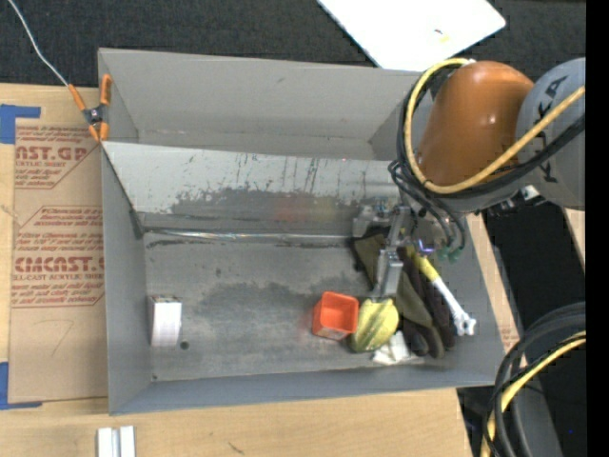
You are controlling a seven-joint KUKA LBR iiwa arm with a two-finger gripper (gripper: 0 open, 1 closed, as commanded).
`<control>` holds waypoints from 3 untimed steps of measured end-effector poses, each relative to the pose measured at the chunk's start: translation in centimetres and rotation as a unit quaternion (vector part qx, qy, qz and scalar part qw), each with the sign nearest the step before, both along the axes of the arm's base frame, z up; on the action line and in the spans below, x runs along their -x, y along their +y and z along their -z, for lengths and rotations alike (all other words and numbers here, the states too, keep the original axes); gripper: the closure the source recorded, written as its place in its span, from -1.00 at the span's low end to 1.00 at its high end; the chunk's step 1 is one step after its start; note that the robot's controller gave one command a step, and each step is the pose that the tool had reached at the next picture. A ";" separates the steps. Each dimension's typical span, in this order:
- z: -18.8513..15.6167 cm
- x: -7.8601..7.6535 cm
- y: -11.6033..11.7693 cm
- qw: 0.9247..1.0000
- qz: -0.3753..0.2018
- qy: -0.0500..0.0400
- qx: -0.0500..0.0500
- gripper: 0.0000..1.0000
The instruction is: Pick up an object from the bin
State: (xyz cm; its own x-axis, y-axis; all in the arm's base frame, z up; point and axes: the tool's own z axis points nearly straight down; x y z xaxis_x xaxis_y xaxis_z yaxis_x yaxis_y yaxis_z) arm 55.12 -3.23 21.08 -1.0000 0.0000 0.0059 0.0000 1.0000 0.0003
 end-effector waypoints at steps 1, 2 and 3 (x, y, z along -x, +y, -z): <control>-0.5 -0.1 0.0 1.000 0.000 -0.004 0.000 -1.00; 14.5 1.8 -0.8 0.999 0.047 0.001 -0.001 1.00; 14.1 1.7 -0.8 0.999 0.046 0.000 -0.001 1.00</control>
Offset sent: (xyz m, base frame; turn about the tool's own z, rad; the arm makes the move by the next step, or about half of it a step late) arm -0.0173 -0.0101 -0.1408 0.0941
